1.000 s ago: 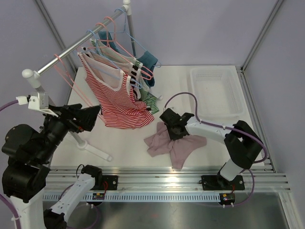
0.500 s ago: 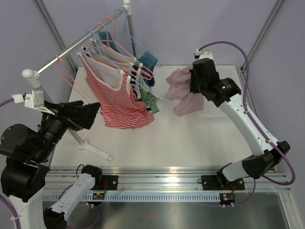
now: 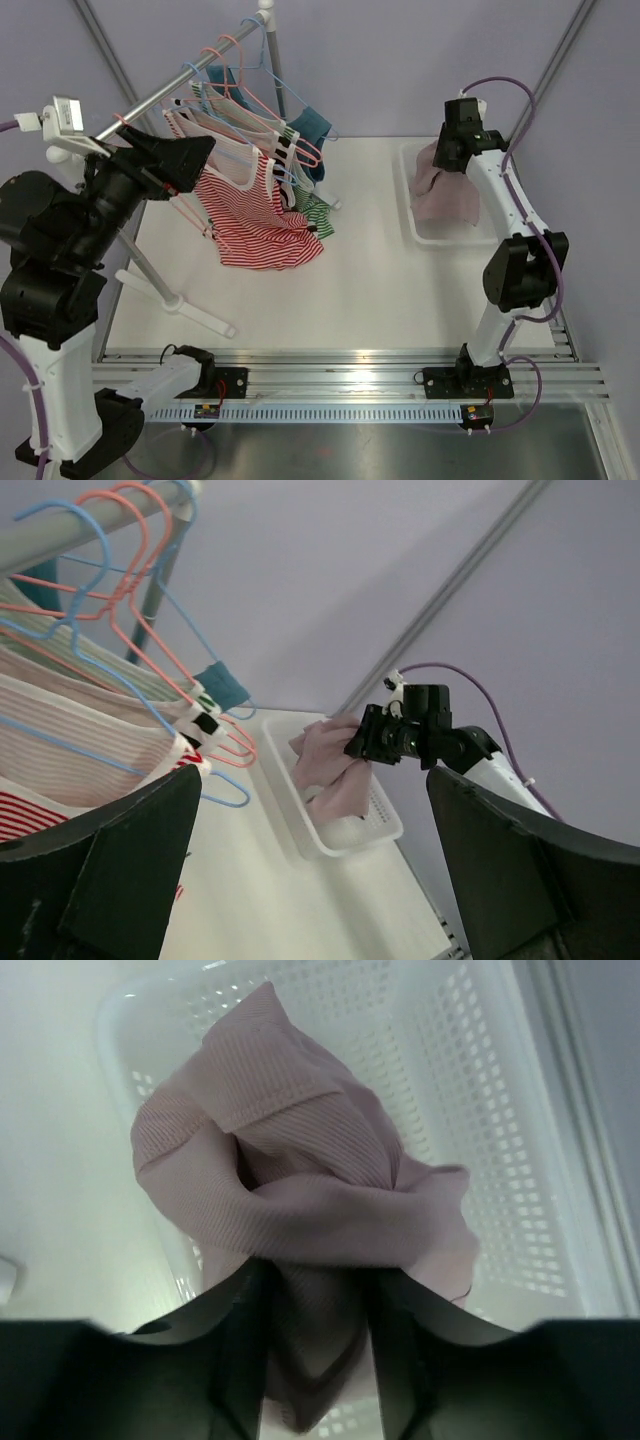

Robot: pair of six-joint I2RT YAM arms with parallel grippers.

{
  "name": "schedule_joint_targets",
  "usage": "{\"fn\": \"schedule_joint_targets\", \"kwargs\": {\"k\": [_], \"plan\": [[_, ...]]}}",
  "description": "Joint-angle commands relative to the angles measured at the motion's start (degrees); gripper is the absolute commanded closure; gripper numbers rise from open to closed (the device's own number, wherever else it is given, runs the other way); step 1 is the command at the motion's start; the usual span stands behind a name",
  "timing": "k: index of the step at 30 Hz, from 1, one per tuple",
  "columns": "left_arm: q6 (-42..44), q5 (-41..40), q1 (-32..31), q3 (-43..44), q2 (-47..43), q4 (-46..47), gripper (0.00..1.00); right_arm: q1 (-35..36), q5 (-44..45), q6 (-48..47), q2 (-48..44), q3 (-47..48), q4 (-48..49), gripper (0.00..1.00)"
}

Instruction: Remove the tank top from the hanger

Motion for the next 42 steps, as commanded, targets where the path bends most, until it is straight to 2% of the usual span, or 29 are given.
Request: {"fn": "schedule_joint_targets", "kwargs": {"k": [1, 2, 4, 5, 7, 8, 10, 12, 14, 17, 21, 24, 28, 30, 32, 33, 38, 39, 40, 42], "plan": [[1.85, -8.89, 0.17, 4.48, 4.54, -3.90, 0.01, -0.54, 1.08, -0.98, 3.23, 3.72, 2.49, 0.43], [2.46, -9.62, 0.17, 4.58, 5.42, -4.78, 0.01, -0.63, 1.52, -1.15, 4.63, 4.94, 1.96, 0.39], [3.78, -15.05, 0.08, 4.32, 7.53, -5.40, 0.01, -0.63, 2.13, -0.98, 4.91, 5.65, 0.73, 0.23], [4.22, -16.29, -0.18, 4.40, 8.23, -5.84, 0.01, -0.54, 2.40, -0.54, 3.95, 5.13, 0.46, 0.01], [5.27, -20.86, -2.11, 4.84, 10.60, -6.63, 0.01, -0.63, 1.70, 0.07, 2.02, 3.91, 1.16, 0.00], [5.80, -23.49, -5.34, 5.02, 11.31, -6.72, 0.01, -0.63, 1.52, 0.69, -0.61, 1.90, 1.77, 0.00], [7.65, -32.97, -9.65, 5.72, 14.11, -7.07, 0.01, -0.54, -1.36, 3.59, -5.35, -0.66, 3.97, 0.01], [8.61, -37.91, -13.97, 8.35, 16.92, -8.73, 0.01, -0.54, -12.41, 3.33, -8.61, -5.58, 7.29, 0.00], [8.70, -42.22, -15.47, 11.24, 21.30, -10.93, 0.01, -0.54, -23.28, 4.11, -12.75, -9.80, 8.71, 0.01], [9.05, -46.00, -15.83, 11.79, 25.45, -11.20, 0.01, -0.54, -30.35, 7.88, -18.19, -15.77, 11.61, 0.01], [8.09, -52.32, -15.83, 11.09, 28.80, -12.35, 0.04, -0.54, -37.67, 10.27, -25.76, -23.34, 17.50, 0.01], [8.61, -53.57, -15.74, 8.02, 29.24, -9.19, 0.10, -0.54, -40.31, 10.80, -30.85, -26.50, 17.86, 0.02], [9.23, -54.62, -15.57, 7.56, 30.12, -6.02, 0.25, -0.63, -44.17, 10.54, -34.81, -29.66, 18.65, 0.03], [8.89, -54.63, -14.78, 8.53, 31.17, -6.72, 0.40, -0.54, -45.67, 9.66, -36.22, -31.07, 18.92, 0.03], [8.71, -54.45, -14.16, 8.54, 32.05, -6.72, 0.42, -0.54, -45.50, 8.96, -37.54, -31.87, 18.39, 0.03], [8.71, -53.58, -13.81, 8.36, 32.06, -6.55, 0.47, -0.54, -45.50, 8.61, -37.89, -31.87, 17.87, 0.03], [8.27, -51.29, -12.05, 7.65, 33.11, -5.84, 0.49, -0.54, -46.03, 7.46, -38.95, -31.08, 16.11, 0.04], [8.18, -51.29, -11.96, 7.57, 33.28, -5.76, 0.53, -0.54, -46.11, 7.46, -39.21, -31.08, 16.10, 0.04], [8.09, -51.55, -11.96, 7.48, 33.29, -5.75, 0.67, -0.54, -46.20, 7.46, -39.65, -31.08, 16.19, 0.04], [7.83, -51.64, -12.05, 6.87, 32.67, -5.23, 0.75, -0.54, -46.20, 7.37, -40.01, -30.99, 16.11, 0.04]]}}
